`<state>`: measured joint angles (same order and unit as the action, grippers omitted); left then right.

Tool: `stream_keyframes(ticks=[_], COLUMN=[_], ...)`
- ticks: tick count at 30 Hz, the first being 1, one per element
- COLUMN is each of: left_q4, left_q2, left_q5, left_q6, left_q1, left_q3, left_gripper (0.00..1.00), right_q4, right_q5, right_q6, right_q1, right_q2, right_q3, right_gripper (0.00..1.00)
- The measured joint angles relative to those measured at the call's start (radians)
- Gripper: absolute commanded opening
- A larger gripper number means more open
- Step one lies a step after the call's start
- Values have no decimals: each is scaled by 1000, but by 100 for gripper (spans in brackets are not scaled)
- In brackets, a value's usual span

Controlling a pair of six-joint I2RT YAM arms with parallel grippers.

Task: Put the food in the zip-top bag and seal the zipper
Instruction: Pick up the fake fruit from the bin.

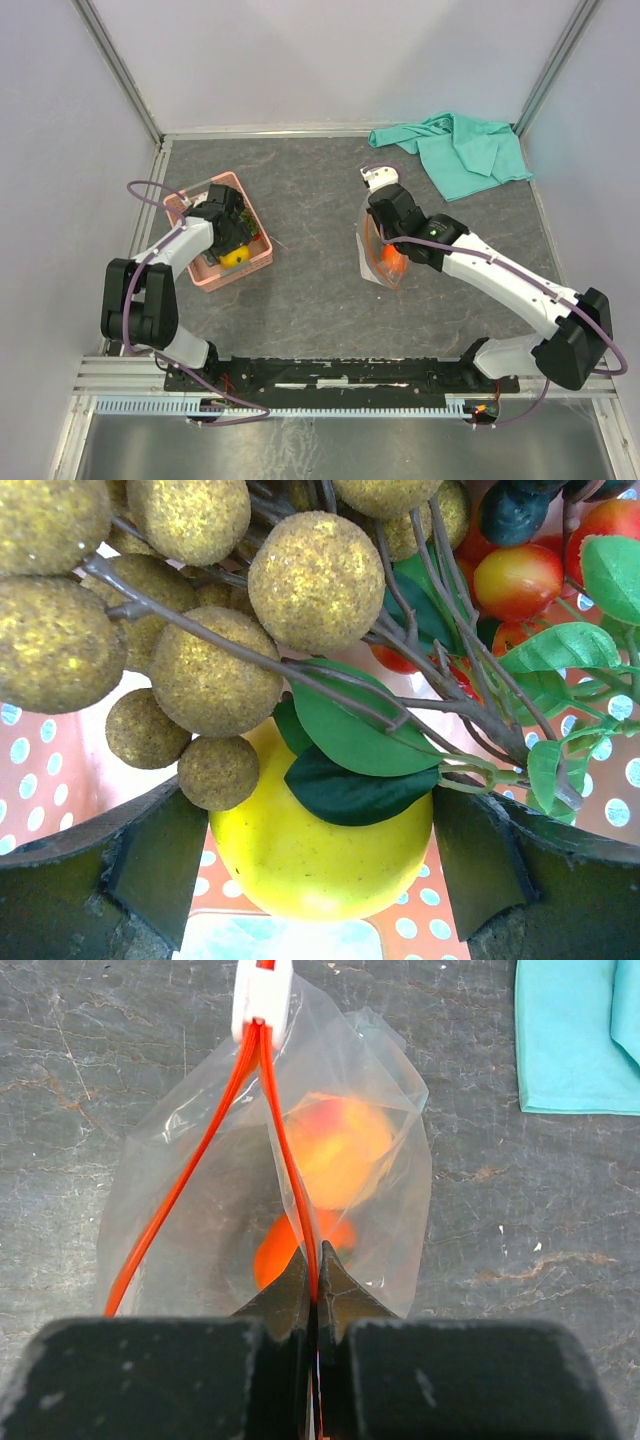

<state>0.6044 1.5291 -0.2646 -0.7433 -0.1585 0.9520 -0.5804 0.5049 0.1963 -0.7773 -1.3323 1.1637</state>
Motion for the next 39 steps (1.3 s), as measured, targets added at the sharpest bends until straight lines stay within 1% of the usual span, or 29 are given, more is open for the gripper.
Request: stream_keyframes(ticks=[4, 8, 12, 16, 21, 25, 31, 39], left_q4=[-10, -16, -17, -4, 26, 40, 48, -18], left_q2=[3, 11, 3, -37, -153, -267, -372, -463], left_q5=[-1, -5, -3, 12, 23, 32, 60, 187], left_q6=[0, 0, 0, 0, 0, 1, 5, 43], left_q1=[0, 0, 0, -1, -1, -1, -1, -3], left_q3=[-6, -6, -9, -32, -41, -41, -40, -41], left_gripper=[89, 83, 74, 62, 54, 51, 50, 46], right_q4=[0, 1, 1, 1, 0, -1, -17, -38], right_q5=[0, 0, 0, 0, 1, 1, 0, 0], right_q6=[0, 0, 0, 0, 0, 0, 1, 22], right_q1=[0, 0, 0, 0, 0, 0, 0, 0], right_q2=[-5, -5, -4, -4, -1, 5, 5, -2], right_q3=[0, 0, 0, 0, 0, 1, 27, 59], right_gripper=[4, 4, 4, 4, 4, 4, 4, 3])
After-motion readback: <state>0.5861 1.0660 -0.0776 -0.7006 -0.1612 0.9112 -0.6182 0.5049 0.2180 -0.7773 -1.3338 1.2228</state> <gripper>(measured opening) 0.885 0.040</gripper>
